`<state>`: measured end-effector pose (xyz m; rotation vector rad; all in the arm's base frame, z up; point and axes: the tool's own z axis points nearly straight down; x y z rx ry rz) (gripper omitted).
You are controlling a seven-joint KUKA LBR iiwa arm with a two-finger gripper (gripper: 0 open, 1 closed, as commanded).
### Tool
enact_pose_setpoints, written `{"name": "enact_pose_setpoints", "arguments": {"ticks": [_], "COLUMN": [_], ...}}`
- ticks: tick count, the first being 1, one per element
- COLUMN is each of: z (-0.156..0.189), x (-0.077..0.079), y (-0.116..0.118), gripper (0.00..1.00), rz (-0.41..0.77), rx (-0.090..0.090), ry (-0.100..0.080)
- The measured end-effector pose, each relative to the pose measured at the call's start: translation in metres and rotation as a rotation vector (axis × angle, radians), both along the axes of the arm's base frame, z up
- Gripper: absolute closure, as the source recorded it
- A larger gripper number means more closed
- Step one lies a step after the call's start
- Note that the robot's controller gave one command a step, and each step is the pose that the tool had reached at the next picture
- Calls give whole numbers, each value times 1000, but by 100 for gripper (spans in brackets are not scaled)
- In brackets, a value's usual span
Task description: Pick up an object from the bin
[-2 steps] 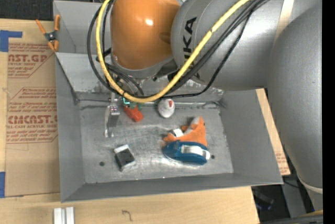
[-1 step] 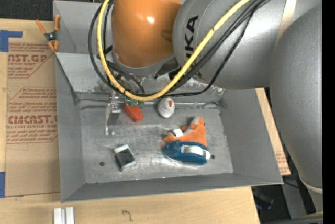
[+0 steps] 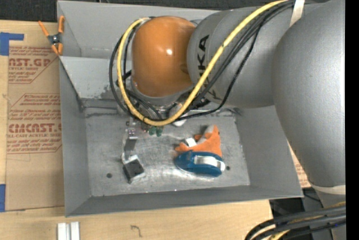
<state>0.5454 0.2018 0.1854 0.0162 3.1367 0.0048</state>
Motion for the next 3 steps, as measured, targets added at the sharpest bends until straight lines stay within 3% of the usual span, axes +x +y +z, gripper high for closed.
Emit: {"name": "enact_pose_setpoints", "arguments": {"ticks": [1, 2, 3], "z": [-49, -87, -113], "x": [-17, -20, -37], "y": [-23, -23, -48], "gripper": [0, 0, 100], "rz": [91, 266, 427], "rx": [-3, -3, 0], "ry": [4, 3, -5]}}
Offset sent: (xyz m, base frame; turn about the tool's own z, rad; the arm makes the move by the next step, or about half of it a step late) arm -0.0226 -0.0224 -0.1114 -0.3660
